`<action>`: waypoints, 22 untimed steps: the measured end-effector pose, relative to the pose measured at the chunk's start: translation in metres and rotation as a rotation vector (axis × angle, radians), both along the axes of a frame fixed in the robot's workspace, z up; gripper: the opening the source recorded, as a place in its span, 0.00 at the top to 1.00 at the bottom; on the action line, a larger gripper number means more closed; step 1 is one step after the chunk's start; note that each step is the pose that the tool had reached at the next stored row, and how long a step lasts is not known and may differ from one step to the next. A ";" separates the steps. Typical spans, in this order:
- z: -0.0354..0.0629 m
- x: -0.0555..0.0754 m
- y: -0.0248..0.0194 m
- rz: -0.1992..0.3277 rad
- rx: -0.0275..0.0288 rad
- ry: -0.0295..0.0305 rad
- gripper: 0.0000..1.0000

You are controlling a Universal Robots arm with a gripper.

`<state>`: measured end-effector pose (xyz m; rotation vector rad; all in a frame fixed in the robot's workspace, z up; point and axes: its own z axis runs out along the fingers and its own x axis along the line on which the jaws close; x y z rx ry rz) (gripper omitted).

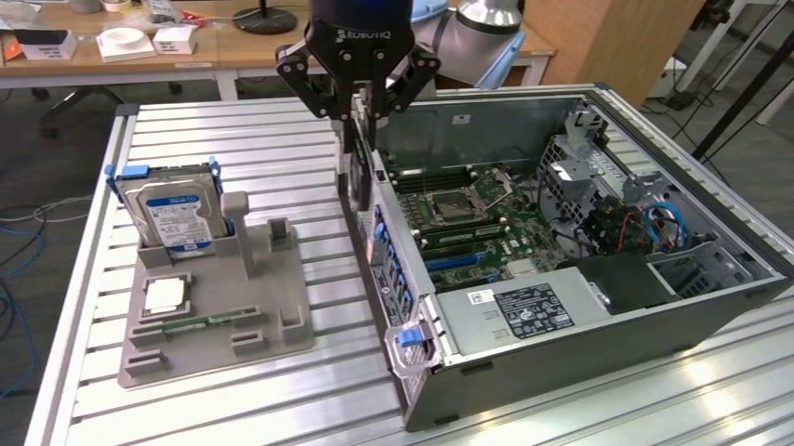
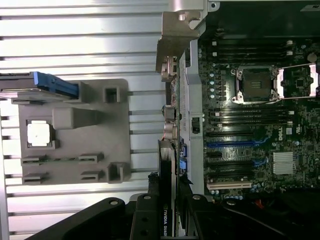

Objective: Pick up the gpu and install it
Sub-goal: 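Pick up the gpu and move the gpu toward the slot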

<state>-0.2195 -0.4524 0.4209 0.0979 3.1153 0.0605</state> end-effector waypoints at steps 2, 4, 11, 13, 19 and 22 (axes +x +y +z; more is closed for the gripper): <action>0.0000 0.001 0.0000 0.000 0.0000 0.0000 0.74; 0.0000 0.003 0.0000 0.000 0.0000 0.0000 0.74; 0.0000 0.007 0.0000 0.000 0.0000 0.0001 0.74; 0.0000 0.008 0.0000 0.000 0.0000 0.0000 0.74; 0.0000 0.010 0.0000 0.000 0.0000 0.0000 0.74; 0.0000 0.011 0.0000 0.000 0.0001 0.0000 0.74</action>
